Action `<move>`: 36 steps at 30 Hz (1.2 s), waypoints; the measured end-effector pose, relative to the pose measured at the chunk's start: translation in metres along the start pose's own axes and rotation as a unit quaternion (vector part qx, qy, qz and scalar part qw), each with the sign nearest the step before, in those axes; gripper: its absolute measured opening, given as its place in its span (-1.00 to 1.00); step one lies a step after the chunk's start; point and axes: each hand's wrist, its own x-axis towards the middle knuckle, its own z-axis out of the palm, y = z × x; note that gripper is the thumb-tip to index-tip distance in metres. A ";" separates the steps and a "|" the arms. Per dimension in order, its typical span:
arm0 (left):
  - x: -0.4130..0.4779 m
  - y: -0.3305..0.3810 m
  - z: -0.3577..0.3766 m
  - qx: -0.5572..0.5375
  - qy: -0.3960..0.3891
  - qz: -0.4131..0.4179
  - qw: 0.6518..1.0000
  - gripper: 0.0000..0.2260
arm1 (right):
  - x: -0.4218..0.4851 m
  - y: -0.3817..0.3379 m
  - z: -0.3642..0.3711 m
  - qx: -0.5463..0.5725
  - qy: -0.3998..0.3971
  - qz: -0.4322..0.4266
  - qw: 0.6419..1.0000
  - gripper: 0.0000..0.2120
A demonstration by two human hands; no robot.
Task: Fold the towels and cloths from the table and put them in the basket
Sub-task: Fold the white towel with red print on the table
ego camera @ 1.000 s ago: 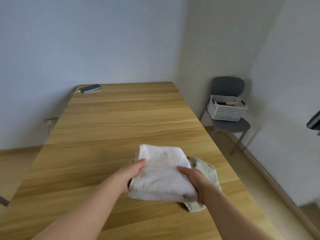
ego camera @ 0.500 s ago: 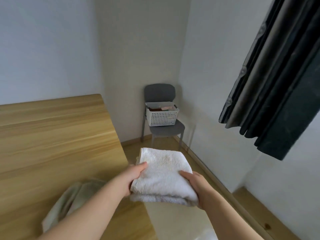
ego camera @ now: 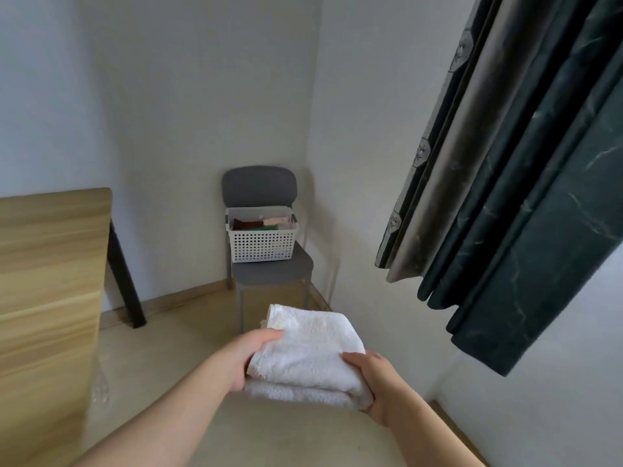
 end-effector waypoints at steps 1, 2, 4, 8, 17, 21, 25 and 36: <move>0.011 0.012 0.001 0.003 0.001 -0.005 1.000 -0.21 | 0.014 -0.011 0.000 -0.010 0.005 -0.005 1.000 -0.79; 0.020 0.026 0.003 0.001 -0.002 -0.008 1.000 -0.28 | 0.029 -0.024 0.001 -0.019 0.011 -0.011 1.000 -0.79; 0.045 0.057 0.003 -0.011 -0.010 0.004 1.000 -0.58 | 0.064 -0.052 0.004 -0.029 0.016 -0.024 0.999 -0.77; 0.098 0.127 -0.003 -0.002 0.004 0.039 0.999 -0.74 | 0.140 -0.108 0.017 -0.022 0.028 -0.034 0.999 -0.73; 0.196 0.239 -0.036 -0.015 0.059 0.040 0.997 -0.81 | 0.291 -0.195 0.054 -0.014 -0.019 -0.038 0.999 -0.65; 0.243 0.285 -0.048 -0.049 0.085 0.052 0.994 -0.86 | 0.356 -0.239 0.069 -0.021 -0.055 -0.029 0.998 -0.75; 0.299 0.337 -0.053 -0.078 0.109 0.087 0.987 -0.89 | 0.423 -0.292 0.076 -0.028 -0.076 -0.043 0.996 -0.76; 0.413 0.418 -0.079 -0.070 0.170 0.051 0.982 -0.67 | 0.569 -0.358 0.103 -0.100 -0.105 0.031 0.989 -0.71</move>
